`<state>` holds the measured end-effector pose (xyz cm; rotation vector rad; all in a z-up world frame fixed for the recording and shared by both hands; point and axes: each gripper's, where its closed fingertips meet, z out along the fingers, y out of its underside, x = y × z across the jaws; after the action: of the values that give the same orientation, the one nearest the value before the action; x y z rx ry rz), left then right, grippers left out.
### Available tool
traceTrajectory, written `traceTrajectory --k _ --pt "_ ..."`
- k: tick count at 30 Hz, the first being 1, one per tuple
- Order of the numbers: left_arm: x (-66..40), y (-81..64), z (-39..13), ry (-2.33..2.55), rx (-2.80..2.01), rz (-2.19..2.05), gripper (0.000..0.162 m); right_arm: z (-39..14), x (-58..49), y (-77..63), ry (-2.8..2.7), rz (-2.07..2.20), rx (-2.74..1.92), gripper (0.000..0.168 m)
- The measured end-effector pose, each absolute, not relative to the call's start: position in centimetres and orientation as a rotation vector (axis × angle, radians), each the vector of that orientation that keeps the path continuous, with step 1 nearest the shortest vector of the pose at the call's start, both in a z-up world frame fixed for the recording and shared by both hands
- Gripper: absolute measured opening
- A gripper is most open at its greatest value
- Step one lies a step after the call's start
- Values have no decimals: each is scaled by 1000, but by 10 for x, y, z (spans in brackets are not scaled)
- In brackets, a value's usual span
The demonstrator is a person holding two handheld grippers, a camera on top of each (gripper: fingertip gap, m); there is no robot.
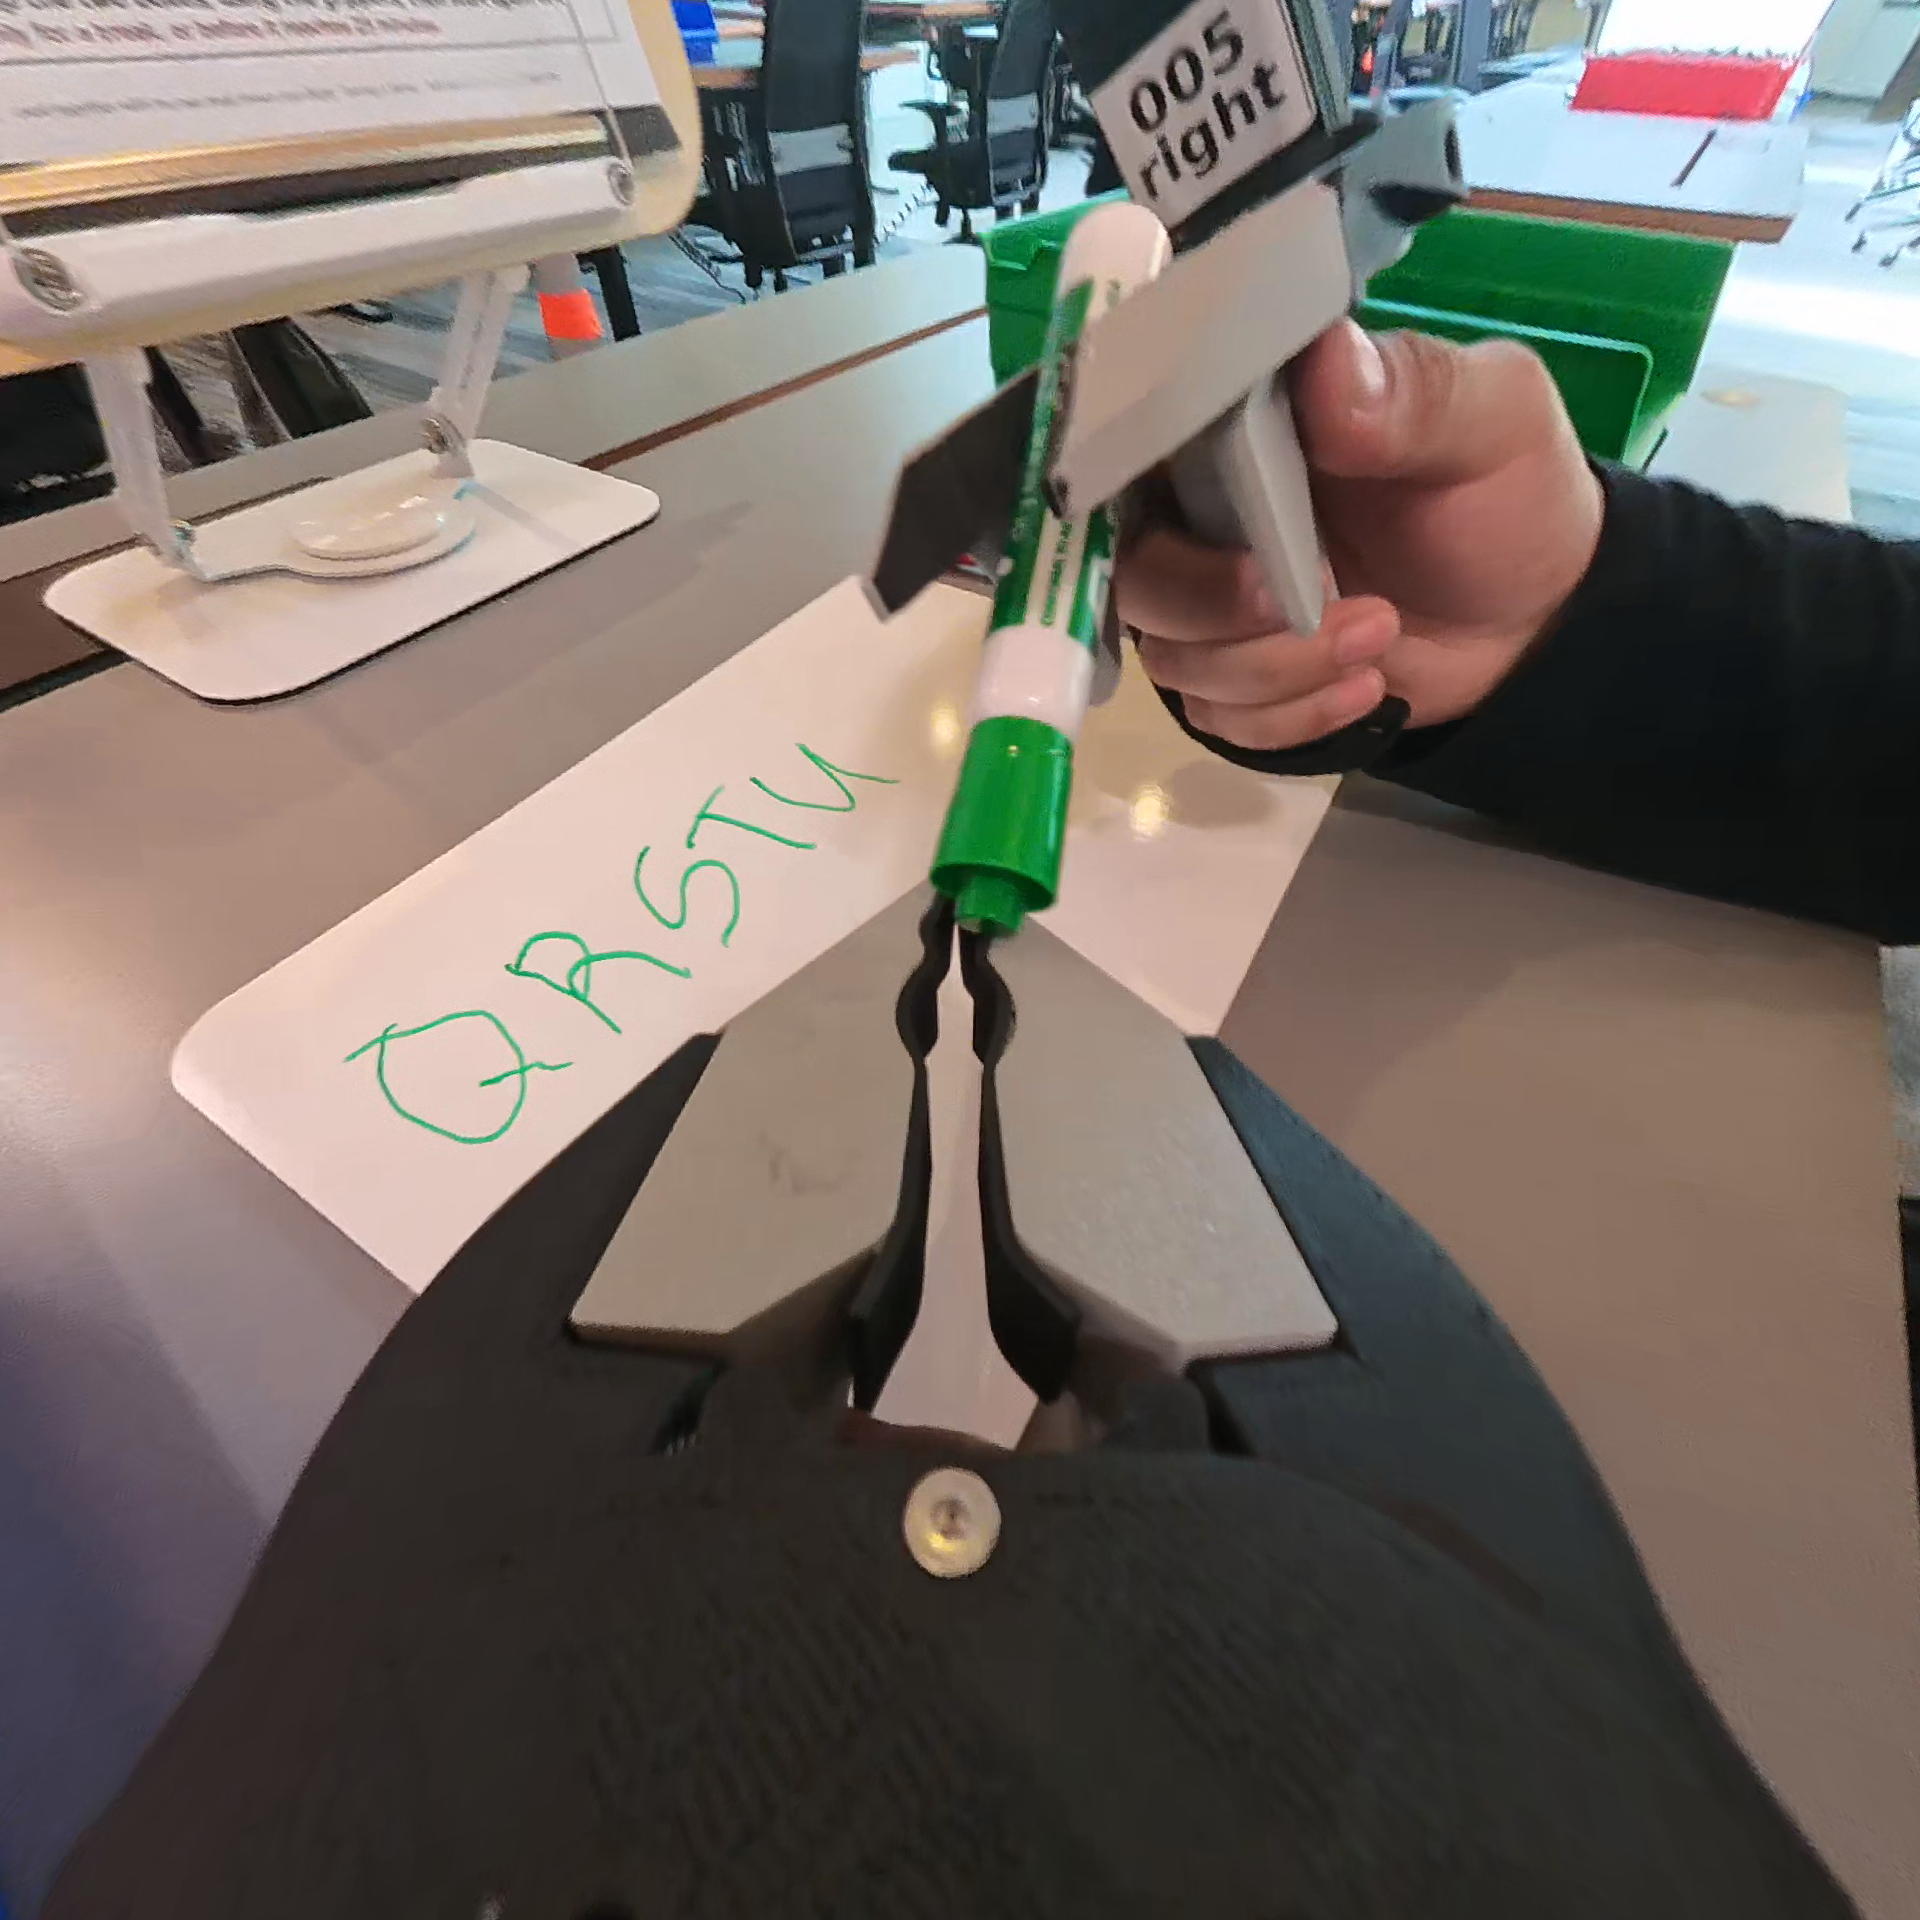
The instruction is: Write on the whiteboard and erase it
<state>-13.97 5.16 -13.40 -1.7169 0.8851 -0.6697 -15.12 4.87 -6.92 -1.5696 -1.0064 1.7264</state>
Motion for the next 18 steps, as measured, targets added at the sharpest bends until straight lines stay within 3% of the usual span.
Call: traceTrajectory --k 12,18 --pt "-139 52 -144 904 -1766 -658 2 -46 -141 57 -866 1814 -1468 22" --pt "-141 54 -147 911 -1779 -618 4 -26 -126 60 -890 1627 -1420 22"
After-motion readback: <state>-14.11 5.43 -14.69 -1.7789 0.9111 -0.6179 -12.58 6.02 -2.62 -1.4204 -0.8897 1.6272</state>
